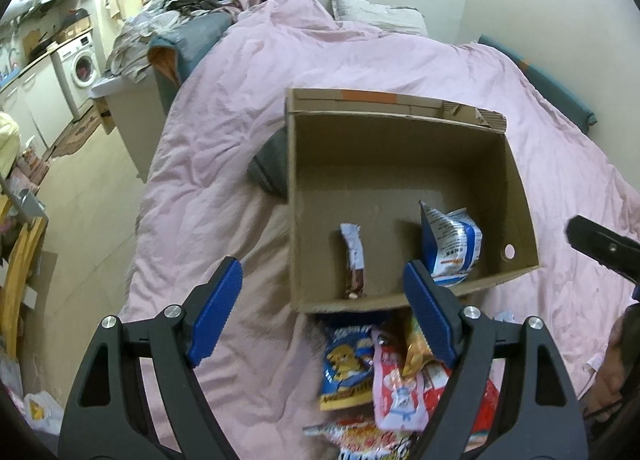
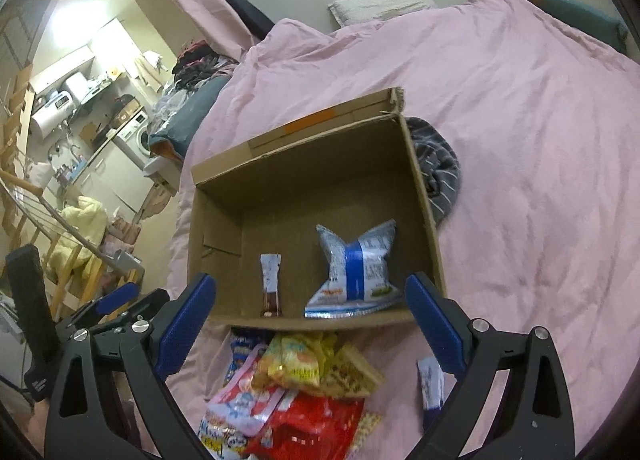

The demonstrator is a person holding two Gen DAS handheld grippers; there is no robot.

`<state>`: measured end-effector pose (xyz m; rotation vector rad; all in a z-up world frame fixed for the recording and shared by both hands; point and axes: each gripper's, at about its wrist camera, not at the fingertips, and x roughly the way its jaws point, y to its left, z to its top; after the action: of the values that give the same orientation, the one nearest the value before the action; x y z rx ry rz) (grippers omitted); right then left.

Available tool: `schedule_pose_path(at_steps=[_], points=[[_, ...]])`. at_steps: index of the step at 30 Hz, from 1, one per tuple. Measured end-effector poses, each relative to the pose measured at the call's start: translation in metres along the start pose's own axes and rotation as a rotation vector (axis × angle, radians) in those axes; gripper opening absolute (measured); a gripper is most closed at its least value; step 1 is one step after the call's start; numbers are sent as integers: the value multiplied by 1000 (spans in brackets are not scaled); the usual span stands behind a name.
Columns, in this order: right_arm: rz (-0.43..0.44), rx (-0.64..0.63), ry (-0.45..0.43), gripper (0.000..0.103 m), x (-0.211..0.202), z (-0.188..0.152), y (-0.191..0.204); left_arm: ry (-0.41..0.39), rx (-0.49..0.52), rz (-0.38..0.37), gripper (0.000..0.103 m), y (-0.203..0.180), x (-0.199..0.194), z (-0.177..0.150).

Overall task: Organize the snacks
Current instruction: 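Move both grippers back from the box toward the snack pile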

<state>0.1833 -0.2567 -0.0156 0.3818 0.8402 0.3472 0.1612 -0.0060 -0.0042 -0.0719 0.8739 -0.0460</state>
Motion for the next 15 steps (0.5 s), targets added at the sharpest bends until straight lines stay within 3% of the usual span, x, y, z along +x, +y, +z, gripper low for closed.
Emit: schedule_pose_path(at_steps=[7,15], points=[[7,38,33,98,-14,-22,-4,60,-67,51,80,25,-5,-19],[1,52,152,98,-6,-56,-5,258,-121,31,80,39,9,-63]])
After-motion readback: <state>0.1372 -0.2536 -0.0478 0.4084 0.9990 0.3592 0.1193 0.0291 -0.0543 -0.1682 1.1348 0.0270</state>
